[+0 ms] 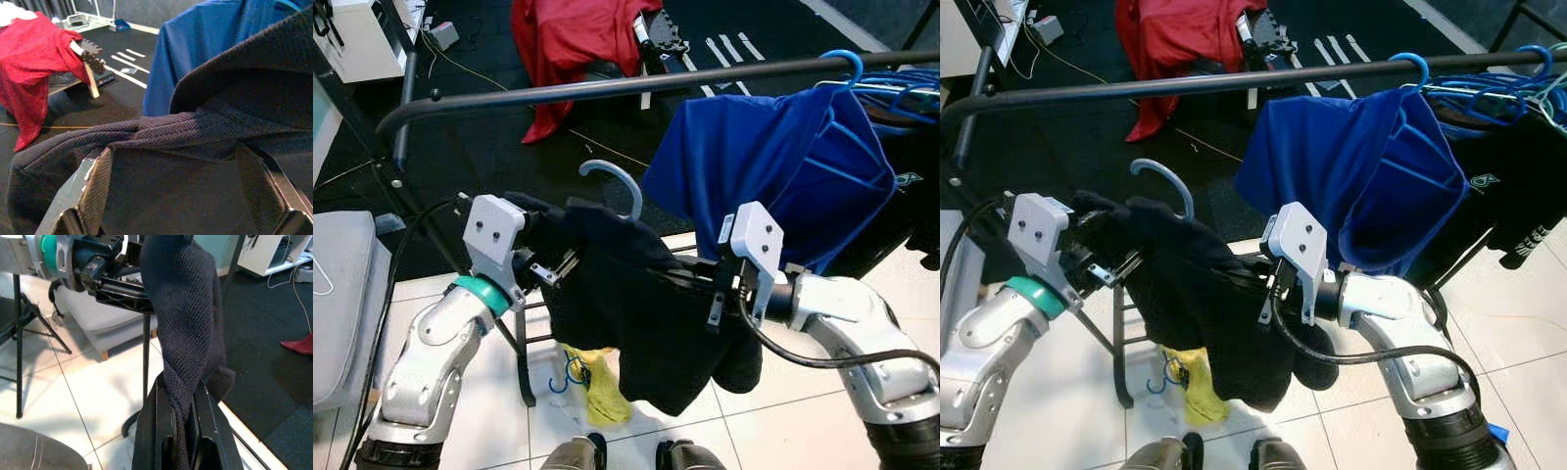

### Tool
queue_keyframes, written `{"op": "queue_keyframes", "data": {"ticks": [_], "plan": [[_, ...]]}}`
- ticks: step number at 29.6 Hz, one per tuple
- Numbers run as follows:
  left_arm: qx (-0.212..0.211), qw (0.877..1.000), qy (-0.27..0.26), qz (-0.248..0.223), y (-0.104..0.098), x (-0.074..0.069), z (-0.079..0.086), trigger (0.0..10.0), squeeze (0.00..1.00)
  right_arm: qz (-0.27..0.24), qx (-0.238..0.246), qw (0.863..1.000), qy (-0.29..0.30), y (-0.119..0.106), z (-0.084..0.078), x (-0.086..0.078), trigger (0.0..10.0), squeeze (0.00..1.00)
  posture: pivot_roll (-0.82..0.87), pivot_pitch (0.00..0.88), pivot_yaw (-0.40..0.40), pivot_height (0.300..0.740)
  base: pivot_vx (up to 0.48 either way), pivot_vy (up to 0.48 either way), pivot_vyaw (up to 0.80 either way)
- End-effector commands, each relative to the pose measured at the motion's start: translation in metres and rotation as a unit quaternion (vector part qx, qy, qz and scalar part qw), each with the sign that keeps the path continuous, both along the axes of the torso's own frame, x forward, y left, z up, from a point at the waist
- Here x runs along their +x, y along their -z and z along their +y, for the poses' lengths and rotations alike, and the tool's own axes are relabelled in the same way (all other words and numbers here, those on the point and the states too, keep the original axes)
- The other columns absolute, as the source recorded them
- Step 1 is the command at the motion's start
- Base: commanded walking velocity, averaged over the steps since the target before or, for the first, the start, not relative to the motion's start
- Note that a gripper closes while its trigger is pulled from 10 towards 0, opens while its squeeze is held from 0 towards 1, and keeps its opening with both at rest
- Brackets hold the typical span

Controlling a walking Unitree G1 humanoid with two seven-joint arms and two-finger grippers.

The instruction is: Hang hanger

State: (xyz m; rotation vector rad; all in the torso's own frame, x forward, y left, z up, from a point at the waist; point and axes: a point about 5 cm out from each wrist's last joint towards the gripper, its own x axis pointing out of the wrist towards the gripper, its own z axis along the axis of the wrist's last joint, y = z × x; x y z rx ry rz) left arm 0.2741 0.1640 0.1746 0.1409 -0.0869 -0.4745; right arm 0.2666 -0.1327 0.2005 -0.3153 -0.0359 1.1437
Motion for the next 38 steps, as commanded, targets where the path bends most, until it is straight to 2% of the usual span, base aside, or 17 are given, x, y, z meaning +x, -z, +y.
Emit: {"op": "queue_keyframes", "data": {"ticks": [1,6,7,8,9,10,14,20,24,27,28,31,32,35,36,37,38], "plan": [[0.036,0.996,-0.067,0.047,0.017,-0.004,0.037,10.0,1.0,-0.045,0.008,0.999,0.018,-0.02,-0.014,0.003,10.0,0.0,-0.05,0.081,0.065,0.74,0.0,0.0,0.0],[0.057,0.995,-0.032,0.073,0.023,-0.014,0.042,10.0,1.0,-0.05,0.007,0.998,0.033,-0.021,-0.017,0.009,10.0,0.0,-0.04,0.083,0.068,0.74,0.0,0.0,0.0],[0.063,0.994,-0.036,0.081,0.025,-0.016,0.046,10.0,0.9,-0.054,0.011,0.998,0.032,-0.023,-0.016,0.01,10.0,0.0,-0.04,0.083,0.071,0.74,0.0,0.0,0.0],[0.063,0.994,-0.036,0.081,0.025,-0.016,0.046,10.0,0.9,-0.054,0.011,0.998,0.032,-0.023,-0.016,0.01,10.0,0.0,-0.04,0.083,0.071,0.74,0.0,0.0,0.0],[0.068,0.993,-0.052,0.083,0.027,-0.014,0.05,10.0,0.33,-0.055,0.018,0.998,0.023,-0.026,-0.012,0.009,10.0,0.0,-0.04,0.085,0.072,0.74,0.0,0.0,0.0],[0.069,0.992,-0.063,0.087,0.03,-0.012,0.053,10.0,0.0,-0.06,0.018,0.998,0.017,-0.028,-0.009,0.007,10.0,0.0,-0.05,0.085,0.072,0.74,0.0,0.0,0.0],[0.071,0.991,-0.071,0.088,0.032,-0.011,0.055,10.0,0.0,-0.061,0.019,0.998,0.011,-0.031,-0.008,0.006,10.0,0.0,-0.05,0.084,0.071,0.74,0.0,0.0,0.0],[0.016,0.993,-0.08,0.083,0.028,0.004,0.042,10.0,0.0,-0.053,0.024,0.998,-0.037,-0.039,0.0,-0.006,10.0,0.0,-0.05,0.085,0.074,0.74,0.0,0.0,0.0],[0.007,0.993,-0.091,0.075,0.025,0.008,0.039,10.0,0.0,-0.05,0.024,0.997,-0.046,-0.039,0.002,-0.008,10.0,0.0,-0.05,0.081,0.075,0.74,0.0,0.0,0.0],[0.004,0.992,-0.111,0.066,0.023,0.013,0.039,10.0,0.0,-0.047,0.023,0.997,-0.05,-0.037,0.004,-0.008,10.0,0.0,-0.05,0.081,0.075,0.74,0.0,0.0,0.0],[-0.001,0.988,-0.145,0.055,0.021,0.018,0.044,10.0,0.0,-0.045,0.02,0.997,-0.052,-0.036,0.004,-0.009,10.0,0.0,-0.06,0.075,0.075,0.74,0.0,0.0,0.0],[-0.005,0.983,-0.176,0.047,0.019,0.022,0.049,10.0,0.0,-0.043,0.019,0.997,-0.054,-0.035,0.004,-0.01,10.0,0.0,-0.06,0.074,0.076,0.74,0.0,0.0,0.0],[-0.025,0.977,-0.208,0.038,0.016,0.027,0.055,10.0,0.0,-0.042,0.018,0.998,-0.053,-0.033,0.004,-0.011,10.0,0.0,-0.06,0.066,0.082,0.74,0.0,0.0,0.0],[-0.032,0.976,-0.212,0.037,0.014,0.028,0.056,9.8,0.0,-0.043,0.019,0.998,-0.051,-0.033,0.004,-0.011,10.0,0.0,-0.06,0.064,0.083,0.74,0.0,0.0,0.0],[-0.042,0.976,-0.211,0.039,0.014,0.029,0.055,3.2,0.0,-0.042,0.021,0.998,-0.049,-0.033,0.004,-0.011,10.0,0.0,-0.06,0.062,0.084,0.74,0.0,0.0,0.0],[-0.042,0.976,-0.211,0.039,0.014,0.029,0.055,3.2,0.0,-0.042,0.021,0.998,-0.049,-0.033,0.004,-0.011,10.0,0.0,-0.06,0.062,0.084,0.74,0.0,0.0,0.0],[-0.048,0.976,-0.209,0.04,0.014,0.029,0.054,0.0,0.0,-0.041,0.022,0.998,-0.047,-0.033,0.004,-0.01,10.0,0.0,-0.06,0.061,0.083,0.74,0.0,0.0,0.0]]}}
